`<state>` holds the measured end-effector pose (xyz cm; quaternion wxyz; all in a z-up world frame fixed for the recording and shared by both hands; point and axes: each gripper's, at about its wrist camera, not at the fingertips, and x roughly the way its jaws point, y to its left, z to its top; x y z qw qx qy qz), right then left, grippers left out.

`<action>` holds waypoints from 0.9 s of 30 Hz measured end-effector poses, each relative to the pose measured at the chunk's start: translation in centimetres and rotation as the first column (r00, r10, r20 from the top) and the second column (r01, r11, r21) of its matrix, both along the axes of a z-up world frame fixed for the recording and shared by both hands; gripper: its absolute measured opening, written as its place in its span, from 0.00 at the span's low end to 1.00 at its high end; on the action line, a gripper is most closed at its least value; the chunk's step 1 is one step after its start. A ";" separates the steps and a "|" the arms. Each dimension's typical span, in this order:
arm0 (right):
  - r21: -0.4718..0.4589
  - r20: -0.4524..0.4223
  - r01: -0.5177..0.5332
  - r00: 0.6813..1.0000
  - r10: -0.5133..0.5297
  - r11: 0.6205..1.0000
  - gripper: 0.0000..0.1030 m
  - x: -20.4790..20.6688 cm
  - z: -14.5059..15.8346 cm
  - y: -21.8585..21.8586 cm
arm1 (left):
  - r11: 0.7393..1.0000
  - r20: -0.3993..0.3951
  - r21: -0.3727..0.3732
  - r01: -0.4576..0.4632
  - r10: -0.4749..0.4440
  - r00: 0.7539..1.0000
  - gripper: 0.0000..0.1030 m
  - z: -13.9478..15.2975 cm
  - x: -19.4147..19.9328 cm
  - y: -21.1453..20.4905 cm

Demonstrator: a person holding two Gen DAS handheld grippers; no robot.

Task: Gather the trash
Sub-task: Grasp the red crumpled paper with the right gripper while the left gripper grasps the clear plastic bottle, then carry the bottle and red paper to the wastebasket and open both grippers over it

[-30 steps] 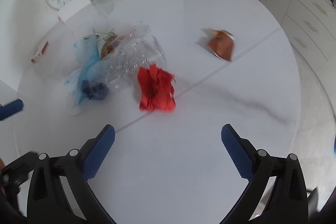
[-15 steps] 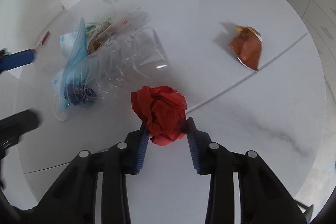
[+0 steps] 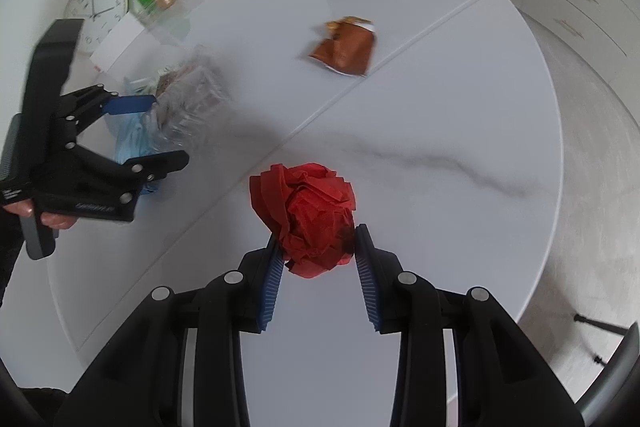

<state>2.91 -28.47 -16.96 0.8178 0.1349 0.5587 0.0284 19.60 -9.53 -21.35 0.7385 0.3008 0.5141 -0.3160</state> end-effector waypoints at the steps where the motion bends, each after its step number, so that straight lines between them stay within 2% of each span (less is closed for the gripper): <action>1: 0.000 0.000 0.007 1.000 -0.007 1.000 0.35 -0.2 -0.1 -0.2 | 1.000 -0.007 0.014 0.007 -0.007 1.000 0.76 -0.4 0.1 -0.3; 3: 0.002 -0.002 0.021 1.000 -0.021 1.000 0.35 -0.4 -0.2 -0.5 | 1.000 -0.010 0.027 0.012 -0.012 1.000 0.69 -0.9 0.0 -0.8; 4: 0.001 0.000 0.025 1.000 -0.025 1.000 0.35 -0.5 -0.1 -0.5 | 1.000 -0.006 0.029 0.011 -0.011 1.000 0.61 -1.0 0.0 -1.0; 5: 0.000 0.001 0.029 1.000 -0.029 1.000 0.35 -0.7 -0.1 -0.7 | 1.000 -0.010 0.029 0.006 -0.006 1.000 0.60 -1.1 -0.1 -1.1; 12: 0.002 0.036 0.066 0.997 -0.066 0.998 0.35 -2.4 1.2 -1.4 | 0.998 -0.002 -0.042 -0.050 0.050 0.999 0.59 1.2 -1.9 -0.9; 16: 0.010 0.053 0.085 0.995 -0.086 0.996 0.35 -4.0 2.2 -1.6 | 0.990 0.011 -0.117 -0.084 0.086 0.996 0.59 4.1 -4.9 -0.5; 19: 0.012 0.068 0.096 0.993 -0.097 0.995 0.35 -5.6 3.1 -1.6 | 0.977 -0.010 -0.181 -0.111 0.111 0.994 0.59 5.9 -7.8 -0.2; 27: 0.001 0.078 0.152 0.985 -0.152 0.988 0.35 -11.6 4.5 -2.5 | 0.968 -0.038 -0.242 -0.073 0.065 0.997 0.59 7.9 -15.4 -1.9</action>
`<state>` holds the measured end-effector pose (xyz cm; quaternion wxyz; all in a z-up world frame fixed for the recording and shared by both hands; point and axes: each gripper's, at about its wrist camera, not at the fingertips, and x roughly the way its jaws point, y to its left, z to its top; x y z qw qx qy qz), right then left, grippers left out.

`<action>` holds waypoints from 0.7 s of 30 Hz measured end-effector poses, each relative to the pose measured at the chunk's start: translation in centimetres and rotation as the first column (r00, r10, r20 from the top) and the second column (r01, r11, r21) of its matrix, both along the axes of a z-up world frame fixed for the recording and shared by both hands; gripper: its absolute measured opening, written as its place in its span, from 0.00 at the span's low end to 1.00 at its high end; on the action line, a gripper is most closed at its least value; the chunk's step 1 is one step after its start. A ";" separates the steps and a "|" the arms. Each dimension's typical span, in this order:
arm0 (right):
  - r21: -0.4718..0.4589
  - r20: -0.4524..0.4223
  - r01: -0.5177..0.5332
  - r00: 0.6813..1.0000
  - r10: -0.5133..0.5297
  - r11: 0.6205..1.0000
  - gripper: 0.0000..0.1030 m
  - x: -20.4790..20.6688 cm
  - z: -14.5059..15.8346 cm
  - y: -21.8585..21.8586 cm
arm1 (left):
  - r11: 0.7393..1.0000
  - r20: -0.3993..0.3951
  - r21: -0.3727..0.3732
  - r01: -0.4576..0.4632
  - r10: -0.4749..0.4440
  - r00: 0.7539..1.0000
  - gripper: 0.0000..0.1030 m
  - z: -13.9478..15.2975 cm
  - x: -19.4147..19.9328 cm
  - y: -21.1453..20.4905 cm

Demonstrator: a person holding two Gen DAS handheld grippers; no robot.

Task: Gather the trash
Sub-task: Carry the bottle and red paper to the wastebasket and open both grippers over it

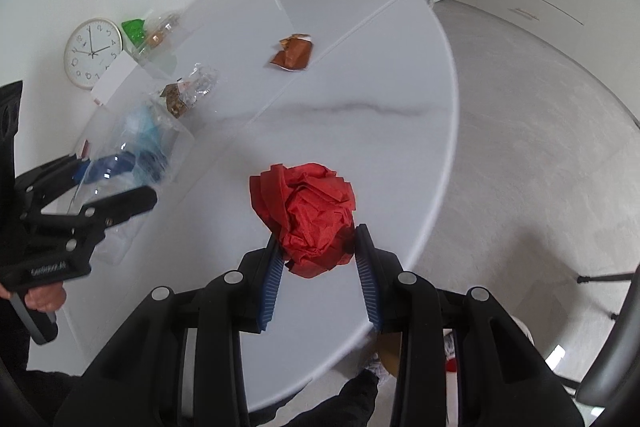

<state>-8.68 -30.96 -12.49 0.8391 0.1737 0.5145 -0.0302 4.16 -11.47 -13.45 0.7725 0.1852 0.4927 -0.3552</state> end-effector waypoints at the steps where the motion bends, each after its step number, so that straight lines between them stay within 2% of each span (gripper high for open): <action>1: -0.004 -0.002 0.010 1.000 -0.010 1.000 0.35 -0.8 0.1 -0.2 | 1.000 -0.004 -0.004 0.013 -0.013 1.000 0.59 0.0 -0.9 -0.4; 7: -0.021 -0.020 0.101 0.995 -0.102 0.995 0.35 -6.2 0.0 -2.0 | 0.994 -0.005 -0.001 0.106 -0.106 0.994 0.59 0.1 -5.7 -2.8; 12: -0.041 -0.053 0.226 0.972 -0.228 0.973 0.35 -11.7 -0.7 -4.2 | 0.971 -0.003 -0.005 0.238 -0.238 0.971 0.59 0.2 -9.6 -6.0; 15: -0.051 -0.077 0.304 0.948 -0.307 0.951 0.35 -15.2 -1.2 -5.6 | 0.941 -0.016 -0.007 0.340 -0.340 0.940 0.59 -0.2 -12.5 -8.7; 21: -0.077 -0.115 0.443 0.886 -0.450 0.893 0.35 -21.7 -2.3 -8.3 | 0.851 -0.069 -0.005 0.525 -0.524 0.849 0.59 -1.9 -18.2 -14.7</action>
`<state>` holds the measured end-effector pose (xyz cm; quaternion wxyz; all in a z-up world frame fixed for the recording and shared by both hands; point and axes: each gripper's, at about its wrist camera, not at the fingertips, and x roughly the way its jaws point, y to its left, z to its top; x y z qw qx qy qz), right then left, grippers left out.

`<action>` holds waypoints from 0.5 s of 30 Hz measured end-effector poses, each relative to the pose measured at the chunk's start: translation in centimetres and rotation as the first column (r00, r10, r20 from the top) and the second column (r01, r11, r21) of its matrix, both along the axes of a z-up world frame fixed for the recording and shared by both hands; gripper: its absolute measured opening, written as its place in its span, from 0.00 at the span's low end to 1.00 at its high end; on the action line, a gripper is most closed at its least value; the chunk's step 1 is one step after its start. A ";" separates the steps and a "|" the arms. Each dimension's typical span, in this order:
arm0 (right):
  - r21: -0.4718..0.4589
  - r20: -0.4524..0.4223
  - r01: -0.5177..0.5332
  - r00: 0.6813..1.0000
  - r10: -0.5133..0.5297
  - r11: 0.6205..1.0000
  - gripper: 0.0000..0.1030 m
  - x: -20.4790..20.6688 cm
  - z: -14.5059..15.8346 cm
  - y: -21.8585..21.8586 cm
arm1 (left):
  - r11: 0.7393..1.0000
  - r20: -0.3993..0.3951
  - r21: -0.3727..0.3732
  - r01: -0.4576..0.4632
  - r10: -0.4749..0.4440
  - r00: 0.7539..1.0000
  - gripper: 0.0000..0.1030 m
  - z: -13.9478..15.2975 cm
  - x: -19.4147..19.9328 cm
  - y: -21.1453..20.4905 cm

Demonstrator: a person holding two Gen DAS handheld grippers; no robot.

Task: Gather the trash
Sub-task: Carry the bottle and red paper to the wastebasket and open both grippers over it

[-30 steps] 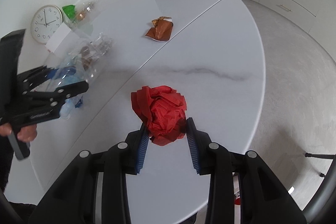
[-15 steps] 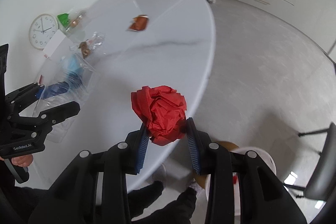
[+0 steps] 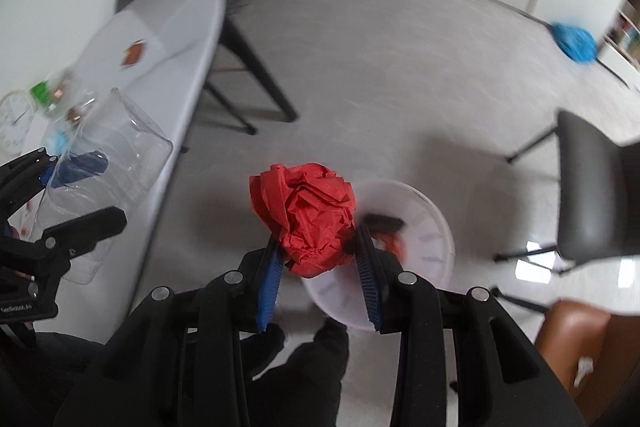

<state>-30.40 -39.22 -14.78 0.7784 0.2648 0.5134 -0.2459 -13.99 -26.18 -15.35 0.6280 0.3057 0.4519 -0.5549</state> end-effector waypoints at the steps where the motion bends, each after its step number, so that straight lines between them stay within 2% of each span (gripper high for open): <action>1: 0.002 -0.003 0.026 1.000 -0.026 1.000 0.35 -1.1 -0.2 -0.5 | 0.999 -0.001 0.011 0.037 -0.037 0.999 0.59 -0.5 -1.2 -1.3; 4: 0.006 -0.010 0.079 0.997 -0.079 0.997 0.35 -3.4 -0.5 -1.6 | 0.994 -0.013 0.026 0.106 -0.105 0.994 0.59 -1.6 -3.4 -3.9; 8: 0.013 -0.012 0.120 0.993 -0.120 0.993 0.35 -5.4 -0.8 -2.8 | 0.987 -0.016 0.050 0.153 -0.152 0.988 0.61 -3.1 -5.6 -7.1; 10: 0.016 -0.012 0.132 0.991 -0.132 0.991 0.35 -6.2 -0.8 -3.2 | 0.985 -0.009 0.057 0.162 -0.162 0.987 0.71 -3.4 -6.5 -8.2; 14: 0.026 -0.007 0.138 0.990 -0.138 0.990 0.35 -7.3 -1.2 -4.0 | 0.985 0.006 0.034 0.169 -0.169 0.986 0.78 -2.4 -7.7 -9.0; 15: 0.029 -0.006 0.136 0.991 -0.136 0.990 0.36 -7.3 -1.3 -4.1 | 0.986 0.009 0.033 0.166 -0.166 0.986 0.83 -2.2 -7.8 -9.1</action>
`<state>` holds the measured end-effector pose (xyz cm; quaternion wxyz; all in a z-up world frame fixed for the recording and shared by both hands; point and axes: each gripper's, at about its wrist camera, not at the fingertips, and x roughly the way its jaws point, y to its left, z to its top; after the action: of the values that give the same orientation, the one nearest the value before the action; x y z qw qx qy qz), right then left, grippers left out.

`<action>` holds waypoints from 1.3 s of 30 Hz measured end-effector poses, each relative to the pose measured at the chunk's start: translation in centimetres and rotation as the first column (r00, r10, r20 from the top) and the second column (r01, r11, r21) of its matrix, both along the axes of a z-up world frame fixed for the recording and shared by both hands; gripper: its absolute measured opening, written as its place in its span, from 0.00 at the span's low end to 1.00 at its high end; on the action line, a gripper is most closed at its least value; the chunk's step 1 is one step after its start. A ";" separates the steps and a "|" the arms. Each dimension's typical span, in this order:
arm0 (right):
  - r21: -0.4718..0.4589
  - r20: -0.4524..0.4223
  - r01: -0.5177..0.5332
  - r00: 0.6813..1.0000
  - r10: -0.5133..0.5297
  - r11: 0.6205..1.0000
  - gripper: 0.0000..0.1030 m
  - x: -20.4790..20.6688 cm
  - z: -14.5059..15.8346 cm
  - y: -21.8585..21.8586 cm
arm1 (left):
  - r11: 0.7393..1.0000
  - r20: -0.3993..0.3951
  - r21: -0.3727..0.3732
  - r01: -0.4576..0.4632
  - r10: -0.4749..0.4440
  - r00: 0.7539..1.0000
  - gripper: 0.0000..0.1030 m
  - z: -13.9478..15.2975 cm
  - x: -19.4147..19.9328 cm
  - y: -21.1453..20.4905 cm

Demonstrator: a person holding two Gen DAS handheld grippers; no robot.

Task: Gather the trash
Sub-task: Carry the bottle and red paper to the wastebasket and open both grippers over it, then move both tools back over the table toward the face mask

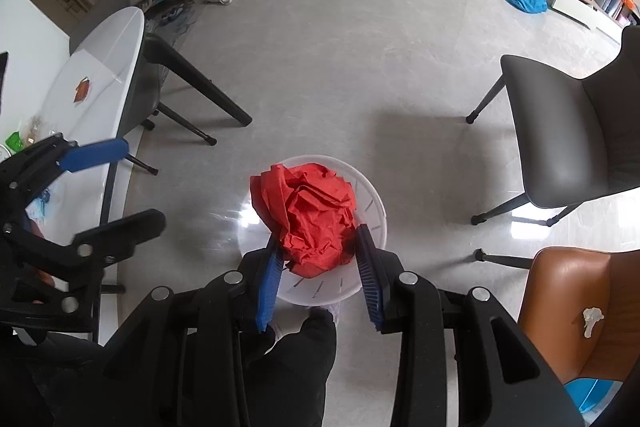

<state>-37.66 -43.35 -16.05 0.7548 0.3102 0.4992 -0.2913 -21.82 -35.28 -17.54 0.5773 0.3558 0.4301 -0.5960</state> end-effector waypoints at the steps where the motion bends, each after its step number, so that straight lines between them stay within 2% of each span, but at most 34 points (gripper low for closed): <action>1: 0.002 0.002 -0.003 1.000 0.003 1.000 0.36 -0.2 -0.1 -0.1 | 1.000 0.010 -0.007 -0.013 0.013 1.000 0.84 0.4 0.1 0.0; 3: 0.008 0.003 -0.014 1.000 0.014 1.000 0.36 -0.1 -0.4 0.0 | 0.999 0.020 -0.018 -0.038 0.038 0.999 0.85 1.1 0.6 0.3; 6: 0.017 0.003 -0.037 0.999 0.037 0.999 0.37 0.5 -0.7 0.4 | 0.995 0.036 -0.020 -0.100 0.100 0.994 0.93 2.1 1.6 1.2; 8: 0.023 0.001 -0.052 0.999 0.052 0.998 0.38 0.9 -1.0 0.7 | 0.989 0.063 -0.038 -0.145 0.147 0.987 0.92 2.8 2.4 1.8; 11: 0.035 -0.003 -0.076 0.997 0.076 0.996 0.43 1.7 -1.5 1.3 | 0.978 0.056 -0.046 -0.204 0.207 0.977 0.92 3.8 3.9 3.0; 12: 0.032 -0.010 -0.078 0.997 0.078 0.996 0.53 2.0 -1.6 1.6 | 0.973 0.051 -0.050 -0.224 0.226 0.973 0.92 4.1 4.4 3.4; 13: 0.025 -0.016 -0.074 0.997 0.074 0.997 0.68 2.1 -1.7 1.7 | 0.968 0.046 -0.055 -0.244 0.246 0.968 0.92 4.3 4.9 3.9; 15: -0.003 -0.034 -0.065 0.997 0.064 0.998 0.81 2.4 -1.6 2.1 | 0.961 0.042 -0.064 -0.269 0.272 0.961 0.92 4.6 5.5 4.9; 21: -0.024 -0.042 -0.050 0.998 0.049 0.998 0.97 3.4 -1.0 2.8 | 0.947 0.033 -0.068 -0.313 0.316 0.948 0.92 4.9 6.6 7.3; 32: -0.047 -0.045 -0.110 0.993 0.108 0.993 0.97 6.3 0.1 4.4 | 0.928 0.019 -0.079 -0.365 0.368 0.930 0.92 5.3 8.2 9.7; 39: -0.065 -0.032 -0.191 0.981 0.190 0.979 0.98 9.8 1.3 6.2 | 0.893 0.029 -0.100 -0.439 0.443 0.896 0.92 5.9 10.4 12.2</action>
<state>-27.90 -37.15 -14.71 0.7827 0.2314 0.5263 -0.2385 -11.41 -23.05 -11.68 0.7237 0.2374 0.4573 -0.4592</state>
